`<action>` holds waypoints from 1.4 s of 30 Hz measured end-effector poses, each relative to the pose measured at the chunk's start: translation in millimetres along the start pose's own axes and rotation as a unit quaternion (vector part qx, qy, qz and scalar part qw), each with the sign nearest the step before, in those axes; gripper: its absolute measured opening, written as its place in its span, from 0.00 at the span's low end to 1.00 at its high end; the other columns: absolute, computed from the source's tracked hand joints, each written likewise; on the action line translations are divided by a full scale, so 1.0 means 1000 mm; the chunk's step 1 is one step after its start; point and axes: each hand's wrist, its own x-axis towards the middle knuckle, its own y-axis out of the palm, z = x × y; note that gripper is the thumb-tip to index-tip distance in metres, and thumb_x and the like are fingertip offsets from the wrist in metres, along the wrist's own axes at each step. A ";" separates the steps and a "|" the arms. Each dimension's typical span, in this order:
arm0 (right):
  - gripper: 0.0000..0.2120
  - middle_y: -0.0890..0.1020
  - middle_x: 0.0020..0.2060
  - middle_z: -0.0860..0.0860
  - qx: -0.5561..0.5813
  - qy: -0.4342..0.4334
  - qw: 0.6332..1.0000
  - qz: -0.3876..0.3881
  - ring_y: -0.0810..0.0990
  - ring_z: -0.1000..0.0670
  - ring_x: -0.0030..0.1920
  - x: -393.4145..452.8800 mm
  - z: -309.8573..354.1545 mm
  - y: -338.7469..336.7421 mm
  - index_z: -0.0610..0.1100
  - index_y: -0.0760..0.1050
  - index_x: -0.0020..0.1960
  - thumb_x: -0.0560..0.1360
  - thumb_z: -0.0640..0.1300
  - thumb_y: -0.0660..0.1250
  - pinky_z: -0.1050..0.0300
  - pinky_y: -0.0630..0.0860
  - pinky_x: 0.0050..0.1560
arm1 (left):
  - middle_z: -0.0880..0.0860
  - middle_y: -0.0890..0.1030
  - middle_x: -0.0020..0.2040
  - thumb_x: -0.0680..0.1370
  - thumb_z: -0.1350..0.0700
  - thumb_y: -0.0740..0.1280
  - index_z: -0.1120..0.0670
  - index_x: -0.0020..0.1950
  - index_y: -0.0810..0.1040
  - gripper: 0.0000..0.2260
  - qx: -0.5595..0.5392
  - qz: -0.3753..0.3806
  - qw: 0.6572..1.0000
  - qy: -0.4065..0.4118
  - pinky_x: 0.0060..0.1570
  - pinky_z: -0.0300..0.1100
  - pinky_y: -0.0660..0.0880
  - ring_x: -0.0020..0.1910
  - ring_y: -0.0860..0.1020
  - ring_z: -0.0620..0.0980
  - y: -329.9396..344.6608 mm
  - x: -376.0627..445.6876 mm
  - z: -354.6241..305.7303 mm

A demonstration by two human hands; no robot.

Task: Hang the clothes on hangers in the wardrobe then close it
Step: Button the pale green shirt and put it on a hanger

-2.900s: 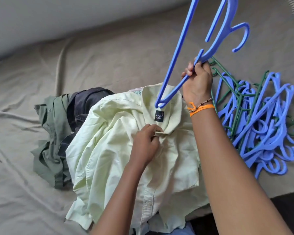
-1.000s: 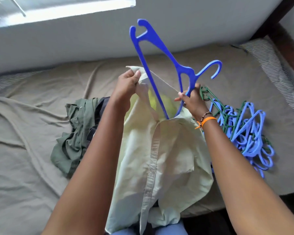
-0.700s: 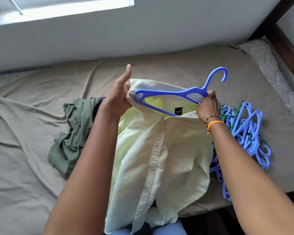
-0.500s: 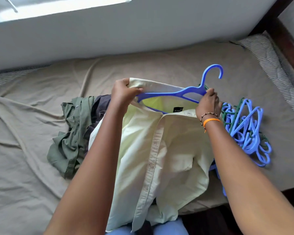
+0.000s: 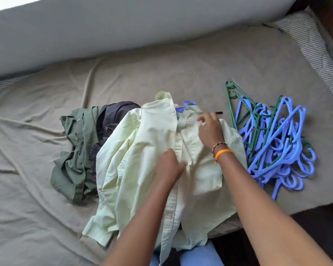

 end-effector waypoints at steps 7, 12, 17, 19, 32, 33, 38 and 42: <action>0.06 0.78 0.42 0.41 0.059 0.078 0.992 0.077 0.75 0.42 0.44 -0.036 0.001 0.043 0.36 0.76 0.41 0.75 0.39 0.65 0.54 0.68 0.46 | 0.63 0.80 0.50 0.75 0.64 0.61 0.63 0.48 0.77 0.07 0.186 0.129 0.969 0.102 0.46 0.49 0.73 0.51 0.78 0.63 0.005 -0.008 0.005; 0.05 0.78 0.41 0.44 0.097 0.179 0.979 0.003 0.75 0.41 0.47 -0.017 0.007 0.047 0.40 0.73 0.41 0.74 0.40 0.66 0.51 0.71 0.49 | 0.60 0.81 0.54 0.76 0.58 0.65 0.61 0.52 0.78 0.09 0.259 0.265 0.926 0.070 0.47 0.45 0.74 0.53 0.79 0.59 -0.007 -0.003 -0.001; 0.16 0.80 0.51 0.42 0.059 0.269 0.961 0.005 0.77 0.40 0.54 0.021 0.015 0.053 0.39 0.71 0.50 0.72 0.51 0.68 0.52 0.71 0.50 | 0.61 0.81 0.54 0.80 0.54 0.62 0.61 0.53 0.79 0.12 0.106 0.160 0.981 0.032 0.53 0.48 0.74 0.54 0.79 0.60 -0.049 0.036 -0.019; 0.16 0.80 0.51 0.42 0.027 0.296 0.955 0.011 0.78 0.39 0.53 0.034 0.013 0.057 0.39 0.73 0.51 0.71 0.50 0.67 0.54 0.71 0.47 | 0.59 0.80 0.54 0.80 0.56 0.59 0.59 0.54 0.79 0.11 0.036 -0.010 0.999 0.031 0.51 0.47 0.73 0.54 0.77 0.60 -0.061 0.060 -0.024; 0.06 0.80 0.36 0.48 0.209 0.272 0.939 -0.031 0.76 0.51 0.39 0.050 -0.016 0.054 0.36 0.81 0.45 0.70 0.38 0.72 0.62 0.72 0.45 | 0.56 0.81 0.51 0.75 0.54 0.67 0.55 0.51 0.80 0.08 -0.046 -0.132 0.990 -0.021 0.43 0.42 0.68 0.52 0.77 0.58 -0.035 0.143 -0.045; 0.05 0.79 0.34 0.49 0.222 0.275 0.935 -0.037 0.76 0.52 0.37 0.052 -0.016 0.055 0.37 0.81 0.44 0.69 0.38 0.73 0.61 0.73 0.45 | 0.56 0.81 0.51 0.75 0.54 0.67 0.54 0.51 0.80 0.08 -0.039 -0.127 0.991 -0.026 0.43 0.42 0.68 0.52 0.77 0.58 -0.034 0.145 -0.045; 0.05 0.80 0.31 0.52 0.248 0.235 0.939 -0.050 0.75 0.59 0.32 0.054 -0.007 0.062 0.38 0.82 0.42 0.67 0.38 0.74 0.58 0.76 0.45 | 0.50 0.81 0.36 0.71 0.56 0.71 0.52 0.37 0.81 0.02 -0.186 -0.124 0.973 -0.051 0.39 0.39 0.70 0.42 0.80 0.52 -0.038 0.145 -0.045; 0.04 0.80 0.31 0.53 0.268 0.199 0.940 -0.065 0.74 0.67 0.28 0.050 0.002 0.066 0.37 0.82 0.41 0.68 0.36 0.74 0.62 0.76 0.43 | 0.44 0.76 0.22 0.72 0.62 0.72 0.54 0.33 0.80 0.09 -0.377 -0.067 0.922 -0.064 0.31 0.35 0.68 0.21 0.70 0.38 -0.044 0.140 -0.042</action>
